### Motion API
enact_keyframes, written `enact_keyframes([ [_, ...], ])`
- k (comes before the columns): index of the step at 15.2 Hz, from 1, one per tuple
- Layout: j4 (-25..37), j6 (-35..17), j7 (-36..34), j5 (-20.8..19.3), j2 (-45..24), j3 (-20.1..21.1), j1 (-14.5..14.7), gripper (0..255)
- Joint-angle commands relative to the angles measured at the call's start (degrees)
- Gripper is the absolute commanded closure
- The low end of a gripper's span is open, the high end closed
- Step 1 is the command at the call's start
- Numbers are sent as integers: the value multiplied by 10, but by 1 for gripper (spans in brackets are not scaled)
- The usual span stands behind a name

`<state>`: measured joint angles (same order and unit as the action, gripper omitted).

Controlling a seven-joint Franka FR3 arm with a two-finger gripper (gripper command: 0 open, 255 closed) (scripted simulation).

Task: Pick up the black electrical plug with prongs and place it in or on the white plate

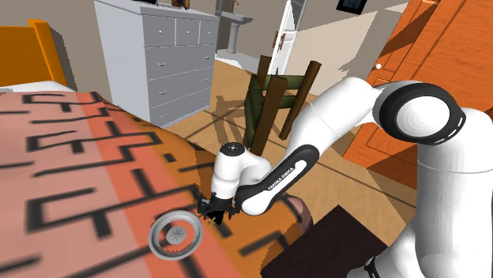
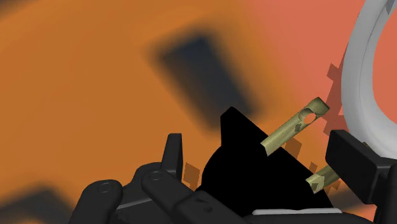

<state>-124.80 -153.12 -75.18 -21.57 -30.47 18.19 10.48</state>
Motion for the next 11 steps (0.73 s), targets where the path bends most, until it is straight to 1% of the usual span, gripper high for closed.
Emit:
enact_keyframes([
  [1, 1, -4, -2, -3, -5, -3, 2, 0],
  [8, 1, -4, -2, -3, -5, -3, 2, 0],
  [9, 1, -4, -2, -3, -5, -3, 2, 255],
  [11, 1, -4, -2, -3, -5, -3, 2, 255],
])
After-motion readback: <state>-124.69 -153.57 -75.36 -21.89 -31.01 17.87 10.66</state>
